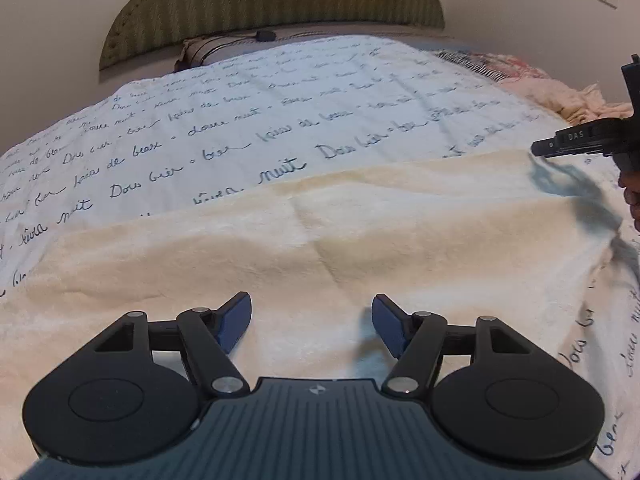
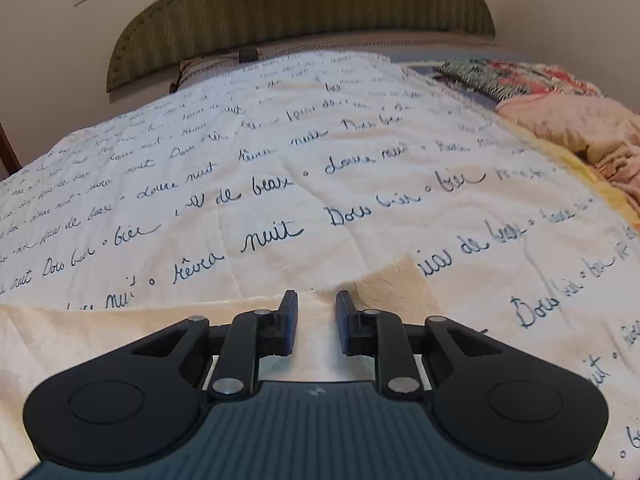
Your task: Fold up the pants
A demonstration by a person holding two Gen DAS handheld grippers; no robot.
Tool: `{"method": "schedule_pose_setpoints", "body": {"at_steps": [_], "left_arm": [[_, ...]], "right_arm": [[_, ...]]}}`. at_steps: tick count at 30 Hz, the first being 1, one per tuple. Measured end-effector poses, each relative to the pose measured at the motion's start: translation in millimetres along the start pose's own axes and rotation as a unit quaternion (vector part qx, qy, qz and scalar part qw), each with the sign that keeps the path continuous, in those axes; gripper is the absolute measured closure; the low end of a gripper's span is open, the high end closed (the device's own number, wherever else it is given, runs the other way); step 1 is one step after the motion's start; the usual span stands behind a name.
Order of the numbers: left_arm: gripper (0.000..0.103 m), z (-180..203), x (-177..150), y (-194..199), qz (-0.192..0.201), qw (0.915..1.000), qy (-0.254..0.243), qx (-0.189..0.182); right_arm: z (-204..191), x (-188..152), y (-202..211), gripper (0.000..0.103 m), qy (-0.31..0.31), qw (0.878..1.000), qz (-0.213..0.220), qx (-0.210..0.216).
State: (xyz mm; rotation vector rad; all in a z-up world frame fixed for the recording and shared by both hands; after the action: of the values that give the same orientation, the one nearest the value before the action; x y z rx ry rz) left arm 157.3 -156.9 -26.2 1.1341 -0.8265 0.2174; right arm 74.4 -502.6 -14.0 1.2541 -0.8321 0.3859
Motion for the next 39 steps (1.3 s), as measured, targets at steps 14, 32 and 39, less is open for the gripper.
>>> {"method": "schedule_pose_setpoints", "body": {"at_steps": [14, 32, 39], "left_arm": [[0.025, 52, -30, 24, 0.042, 0.9936, -0.087, -0.058], [0.016, 57, -48, -4, 0.020, 0.9965, -0.050, -0.063], [0.016, 55, -47, -2, 0.024, 0.9963, -0.048, -0.068]], "right_arm": [[47, -78, 105, 0.067, -0.152, 0.983, 0.101, 0.005], [79, -140, 67, 0.038, -0.429, 0.887, 0.117, 0.121], [83, -140, 53, 0.084, -0.453, 0.875, 0.137, 0.100]]}}
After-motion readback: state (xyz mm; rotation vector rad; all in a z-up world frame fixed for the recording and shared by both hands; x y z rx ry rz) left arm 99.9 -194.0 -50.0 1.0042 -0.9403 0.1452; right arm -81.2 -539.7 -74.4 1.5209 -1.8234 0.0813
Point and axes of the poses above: each gripper's, at about its wrist camera, not at the fingertips, and y roughly against the way its jaws point, z to its right, x to its top, the point moved 2 cm from there along -y, roughly the way its jaws point, and after that the axes turned 14 degrees about y, right-handed, at the moved point
